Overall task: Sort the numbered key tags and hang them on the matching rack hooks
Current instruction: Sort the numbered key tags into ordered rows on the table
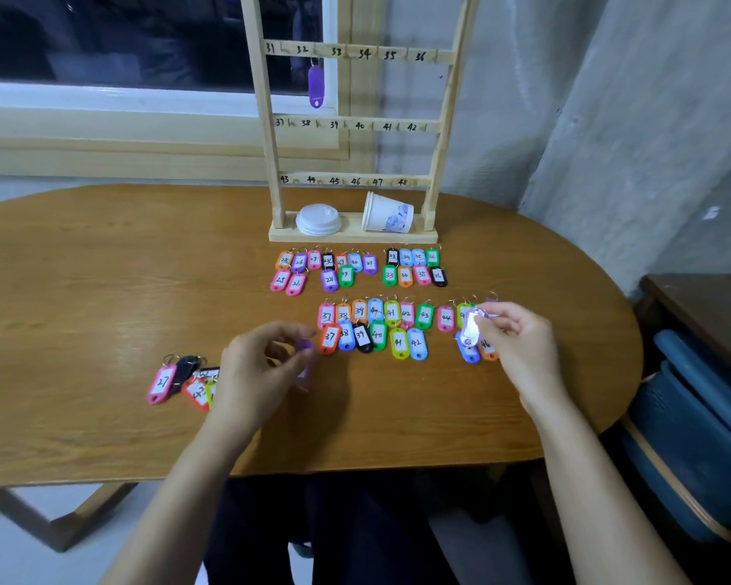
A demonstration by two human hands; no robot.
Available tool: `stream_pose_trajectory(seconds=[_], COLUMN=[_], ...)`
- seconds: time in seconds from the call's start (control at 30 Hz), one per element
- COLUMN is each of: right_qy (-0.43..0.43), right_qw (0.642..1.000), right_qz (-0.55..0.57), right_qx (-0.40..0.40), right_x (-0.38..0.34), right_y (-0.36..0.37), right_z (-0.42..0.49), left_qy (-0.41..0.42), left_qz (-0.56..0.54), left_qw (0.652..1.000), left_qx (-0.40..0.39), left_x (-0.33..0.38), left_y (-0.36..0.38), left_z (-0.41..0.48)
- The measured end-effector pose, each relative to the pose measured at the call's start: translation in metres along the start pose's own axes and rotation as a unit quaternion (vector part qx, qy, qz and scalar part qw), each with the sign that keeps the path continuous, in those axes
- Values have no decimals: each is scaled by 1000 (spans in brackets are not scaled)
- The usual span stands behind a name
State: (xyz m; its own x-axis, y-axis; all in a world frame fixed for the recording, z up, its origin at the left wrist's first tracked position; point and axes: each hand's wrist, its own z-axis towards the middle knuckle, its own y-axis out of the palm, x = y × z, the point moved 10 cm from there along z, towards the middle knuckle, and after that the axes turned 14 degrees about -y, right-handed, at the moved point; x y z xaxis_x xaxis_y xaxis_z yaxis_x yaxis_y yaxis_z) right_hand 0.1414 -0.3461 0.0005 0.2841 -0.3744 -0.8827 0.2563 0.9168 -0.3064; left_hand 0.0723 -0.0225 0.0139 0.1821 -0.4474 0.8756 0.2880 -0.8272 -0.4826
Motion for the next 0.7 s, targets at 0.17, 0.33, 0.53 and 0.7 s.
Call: stream_pose_trajectory(seconds=[0.17,0.33,0.53,0.7], right_qy=[-21,-41,-54,-94], right_qw=[993,970,956,958], right_qz=[-94,-221,-270,-265], right_qx=[-74,-93,-97,-59], right_x=[4,-3,-7,-27], right_y=[17,24,25,19], right_z=[7,6,7,3], left_qy=[-62,-94,-125,-147], left_qz=[-122,-159,-195,-244], left_qw=[989,981,970,956], left_qx=[-50,-60,-68,-77], left_x=[-2,-1,-5,-9], left_y=[20,28,32,36], left_z=[1,-3,-6,-6])
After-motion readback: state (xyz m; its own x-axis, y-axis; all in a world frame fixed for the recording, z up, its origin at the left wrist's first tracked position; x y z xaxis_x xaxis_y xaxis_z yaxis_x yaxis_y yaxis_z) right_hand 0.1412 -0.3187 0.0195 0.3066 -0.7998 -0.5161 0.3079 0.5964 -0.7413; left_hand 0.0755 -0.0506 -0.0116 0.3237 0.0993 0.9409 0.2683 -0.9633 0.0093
